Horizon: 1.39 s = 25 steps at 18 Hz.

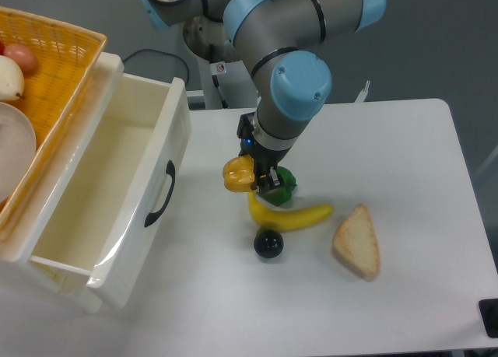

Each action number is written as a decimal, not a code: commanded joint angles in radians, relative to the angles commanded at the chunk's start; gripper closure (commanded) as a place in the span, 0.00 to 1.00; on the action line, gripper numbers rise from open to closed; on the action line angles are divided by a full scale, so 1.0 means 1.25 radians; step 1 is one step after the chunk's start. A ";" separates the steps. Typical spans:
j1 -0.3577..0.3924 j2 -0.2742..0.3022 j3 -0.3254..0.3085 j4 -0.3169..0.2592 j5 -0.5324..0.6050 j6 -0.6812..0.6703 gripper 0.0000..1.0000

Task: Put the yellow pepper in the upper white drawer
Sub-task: 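Grasp the yellow bell pepper with the gripper and lift it, then carry the yellow pepper up and over the open white drawer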

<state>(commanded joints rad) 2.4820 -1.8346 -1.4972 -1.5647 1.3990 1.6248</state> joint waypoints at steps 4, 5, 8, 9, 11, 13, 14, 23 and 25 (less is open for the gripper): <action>-0.009 -0.001 -0.002 0.007 0.000 -0.036 0.66; -0.009 -0.001 -0.002 0.007 0.000 -0.039 0.66; -0.009 0.000 -0.001 0.007 -0.001 -0.044 0.66; -0.009 0.001 0.000 0.007 -0.001 -0.050 0.66; -0.011 0.002 0.000 0.007 -0.001 -0.077 0.66; -0.012 0.013 0.000 0.005 -0.001 -0.095 0.66; -0.012 0.016 0.000 0.002 -0.006 -0.096 0.66; 0.006 0.070 0.000 -0.004 -0.105 -0.199 0.66; 0.035 0.102 -0.006 -0.009 -0.154 -0.212 0.66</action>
<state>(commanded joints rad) 2.5263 -1.7075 -1.5048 -1.5754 1.2061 1.3592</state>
